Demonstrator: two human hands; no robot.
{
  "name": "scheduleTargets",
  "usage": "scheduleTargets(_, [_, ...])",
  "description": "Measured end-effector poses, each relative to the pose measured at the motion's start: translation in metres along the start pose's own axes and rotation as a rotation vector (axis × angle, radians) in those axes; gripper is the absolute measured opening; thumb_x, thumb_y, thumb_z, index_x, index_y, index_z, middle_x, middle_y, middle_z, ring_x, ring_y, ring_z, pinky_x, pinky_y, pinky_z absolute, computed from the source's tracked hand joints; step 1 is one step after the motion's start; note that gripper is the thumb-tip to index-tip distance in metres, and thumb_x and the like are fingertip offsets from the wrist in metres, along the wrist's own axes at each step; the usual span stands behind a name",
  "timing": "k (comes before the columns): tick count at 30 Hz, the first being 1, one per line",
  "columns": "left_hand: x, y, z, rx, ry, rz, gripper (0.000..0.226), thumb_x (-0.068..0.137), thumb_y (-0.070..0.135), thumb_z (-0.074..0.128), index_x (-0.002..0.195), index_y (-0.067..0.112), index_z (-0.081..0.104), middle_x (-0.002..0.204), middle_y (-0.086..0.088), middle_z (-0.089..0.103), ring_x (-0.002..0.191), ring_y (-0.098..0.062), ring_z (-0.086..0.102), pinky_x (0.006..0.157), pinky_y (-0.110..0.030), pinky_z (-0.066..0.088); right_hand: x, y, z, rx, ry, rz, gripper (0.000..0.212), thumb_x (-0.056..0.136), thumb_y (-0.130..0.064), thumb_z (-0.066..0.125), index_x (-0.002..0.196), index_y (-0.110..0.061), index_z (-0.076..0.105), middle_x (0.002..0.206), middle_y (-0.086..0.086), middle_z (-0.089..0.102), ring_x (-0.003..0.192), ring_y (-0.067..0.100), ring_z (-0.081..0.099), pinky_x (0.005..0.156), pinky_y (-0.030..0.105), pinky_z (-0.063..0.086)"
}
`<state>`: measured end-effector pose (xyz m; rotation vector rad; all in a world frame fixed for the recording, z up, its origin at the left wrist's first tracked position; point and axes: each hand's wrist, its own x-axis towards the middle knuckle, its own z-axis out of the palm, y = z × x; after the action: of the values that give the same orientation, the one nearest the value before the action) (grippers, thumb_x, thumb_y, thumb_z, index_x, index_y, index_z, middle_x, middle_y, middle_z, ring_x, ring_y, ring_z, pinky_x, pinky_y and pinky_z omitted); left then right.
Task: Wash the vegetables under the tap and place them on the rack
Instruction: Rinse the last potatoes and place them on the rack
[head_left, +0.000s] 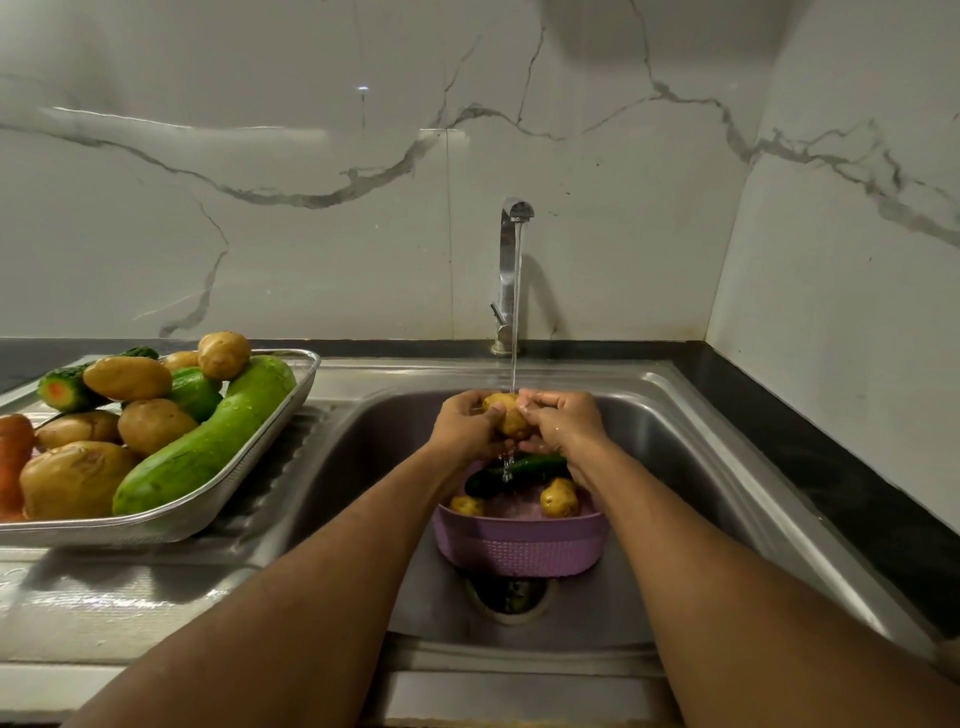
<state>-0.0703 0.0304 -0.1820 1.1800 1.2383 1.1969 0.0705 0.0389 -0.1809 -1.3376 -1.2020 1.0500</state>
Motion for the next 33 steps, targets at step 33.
scheduleTargets(33, [-0.006,0.002,-0.009,0.242,-0.053,0.072,0.019,0.105,0.009,0.054,0.101,0.013,0.072,0.096,-0.012,0.077,0.087,-0.02,0.077,0.082,-0.035,0.064,-0.005,-0.003,0.008,-0.296,-0.031,-0.185,0.051,0.096,-0.025,0.072,0.144,-0.018,0.059,0.142,0.005,0.061,0.128,0.022,0.058,0.087,0.017,0.046])
